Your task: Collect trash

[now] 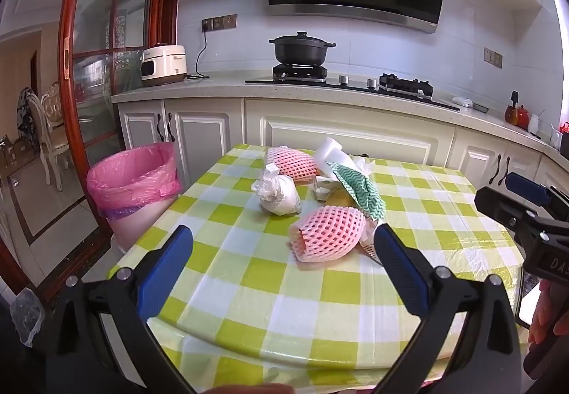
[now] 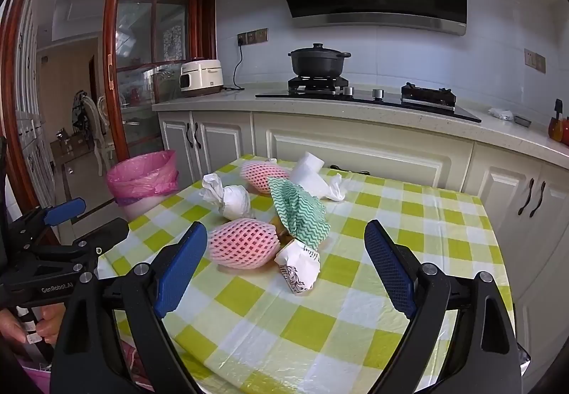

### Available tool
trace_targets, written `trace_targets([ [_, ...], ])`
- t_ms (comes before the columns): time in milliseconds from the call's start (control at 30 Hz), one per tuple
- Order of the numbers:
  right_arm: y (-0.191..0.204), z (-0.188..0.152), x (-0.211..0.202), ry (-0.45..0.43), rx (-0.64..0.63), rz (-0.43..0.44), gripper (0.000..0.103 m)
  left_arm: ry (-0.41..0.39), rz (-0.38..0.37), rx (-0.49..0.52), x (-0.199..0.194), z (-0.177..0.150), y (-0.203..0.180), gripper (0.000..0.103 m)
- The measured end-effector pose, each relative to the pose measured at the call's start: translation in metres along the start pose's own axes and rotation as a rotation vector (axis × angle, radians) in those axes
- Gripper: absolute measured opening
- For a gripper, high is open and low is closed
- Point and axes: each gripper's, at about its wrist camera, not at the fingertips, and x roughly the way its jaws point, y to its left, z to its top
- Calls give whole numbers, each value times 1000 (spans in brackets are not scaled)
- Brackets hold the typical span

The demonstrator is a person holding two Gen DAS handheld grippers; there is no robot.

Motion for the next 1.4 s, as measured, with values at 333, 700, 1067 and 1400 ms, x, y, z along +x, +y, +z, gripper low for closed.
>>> trace_targets([
  [333,0,0,1,3,3,-1,85,0,-1,-2,0,0,0,99],
  [700,-1,-2,2,5,7,3,85,0,-2,-3,0,0,0,99],
  [1067,-3,-4,2,6,13,3,85,1,-4,-1,0,-2,2,99],
  [1400,-1,-5,3,10,14,7,85,4,-3,-2,1,-3,1,99],
])
